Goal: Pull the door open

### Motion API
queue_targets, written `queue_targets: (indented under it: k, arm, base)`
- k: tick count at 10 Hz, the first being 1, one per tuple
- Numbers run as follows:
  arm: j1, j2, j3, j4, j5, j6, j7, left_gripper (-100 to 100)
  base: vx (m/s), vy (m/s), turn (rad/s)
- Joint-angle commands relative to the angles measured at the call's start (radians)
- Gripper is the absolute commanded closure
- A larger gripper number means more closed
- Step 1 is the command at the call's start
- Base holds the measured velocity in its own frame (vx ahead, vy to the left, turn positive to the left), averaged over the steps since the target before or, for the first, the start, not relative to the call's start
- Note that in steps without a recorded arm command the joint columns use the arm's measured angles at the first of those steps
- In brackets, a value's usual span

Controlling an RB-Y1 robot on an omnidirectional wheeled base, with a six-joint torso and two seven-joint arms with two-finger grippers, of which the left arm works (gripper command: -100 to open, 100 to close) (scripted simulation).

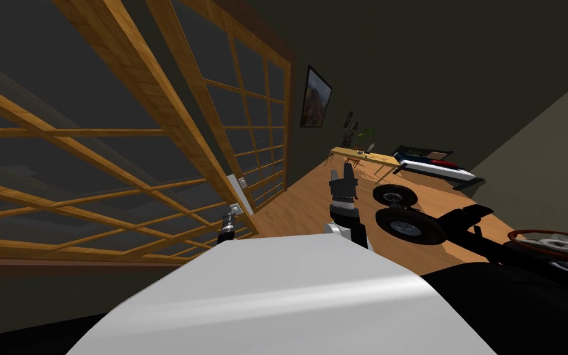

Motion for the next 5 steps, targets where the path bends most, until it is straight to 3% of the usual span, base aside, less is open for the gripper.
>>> queue_targets:
  k: [1,3,4,5]
  arm:
    - [-0.001,-0.009,-0.016,-0.02,0.005,-0.001,0.028,100]
    - [0.001,-0.004,-0.036,-0.022,0.043,-0.002,0.096,100]
    - [0.001,-0.004,-0.036,-0.022,0.043,-0.002,0.112,100]
    - [0.002,-0.001,-0.046,-0.024,0.062,-0.002,0.146,100]
  base:
    - [-0.032,0.009,-0.037]
    - [-0.046,0.01,-0.072]
    - [-0.046,0.017,-0.035]
    - [-0.051,0.014,-0.048]
